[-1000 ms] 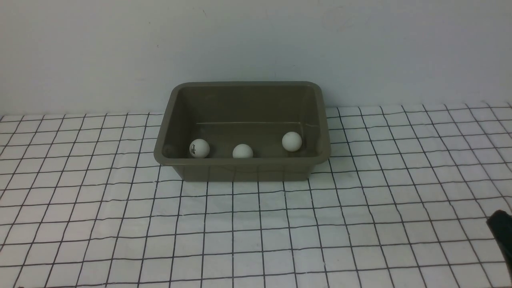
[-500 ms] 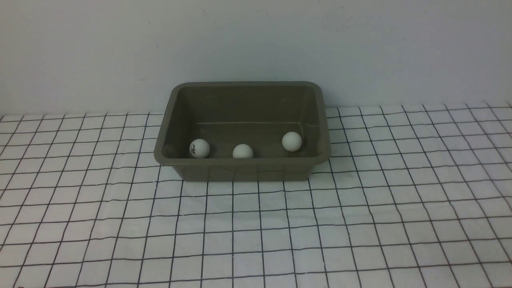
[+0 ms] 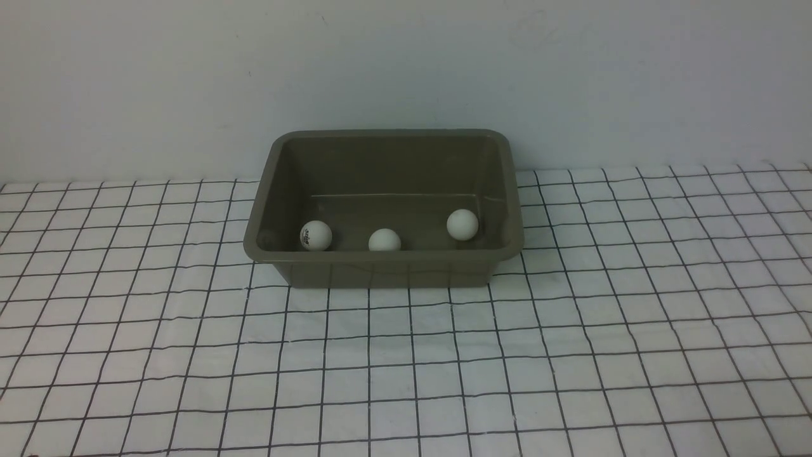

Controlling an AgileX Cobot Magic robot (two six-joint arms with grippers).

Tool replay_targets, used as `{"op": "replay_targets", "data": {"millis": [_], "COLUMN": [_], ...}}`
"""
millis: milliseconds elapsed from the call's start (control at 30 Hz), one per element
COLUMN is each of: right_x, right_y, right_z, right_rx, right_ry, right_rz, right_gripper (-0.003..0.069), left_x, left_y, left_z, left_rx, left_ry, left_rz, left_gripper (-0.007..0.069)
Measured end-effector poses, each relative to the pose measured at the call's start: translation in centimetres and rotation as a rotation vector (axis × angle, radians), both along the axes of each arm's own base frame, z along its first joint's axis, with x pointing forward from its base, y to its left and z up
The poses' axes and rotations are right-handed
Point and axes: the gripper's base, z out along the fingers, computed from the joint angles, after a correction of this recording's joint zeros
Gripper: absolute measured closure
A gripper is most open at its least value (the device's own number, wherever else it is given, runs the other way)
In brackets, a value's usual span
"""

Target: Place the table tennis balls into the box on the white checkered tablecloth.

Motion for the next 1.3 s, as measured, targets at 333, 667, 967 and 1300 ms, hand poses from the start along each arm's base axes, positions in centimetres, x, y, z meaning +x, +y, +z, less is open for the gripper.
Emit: {"op": "replay_targets", "data": {"millis": [333, 667, 967, 1300], "right_x": [0.05, 0.05, 0.06, 0.06], "right_y": [-0.24, -0.25, -0.25, -0.25], "right_z": [0.07, 0.11, 0.12, 0.12], "right_rx": [0.011, 0.011, 0.011, 0.011], "right_ry": [-0.019, -0.024, -0.025, -0.026], "right_rz": [-0.05, -0.052, -0.052, -0.051], "right_gripper": [0.0134, 0.0134, 0.0134, 0.0134], "left_x": [0.0, 0.0, 0.0, 0.0], "left_y": [0.0, 0.0, 0.0, 0.0], "left_z": [0.0, 0.0, 0.0, 0.0], "left_rx": [0.0, 0.0, 0.0, 0.0], "left_ry": [0.0, 0.0, 0.0, 0.0], "left_rz": [0.0, 0.0, 0.0, 0.0], "left_gripper": [0.0157, 0.0157, 0.0157, 0.0157]}}
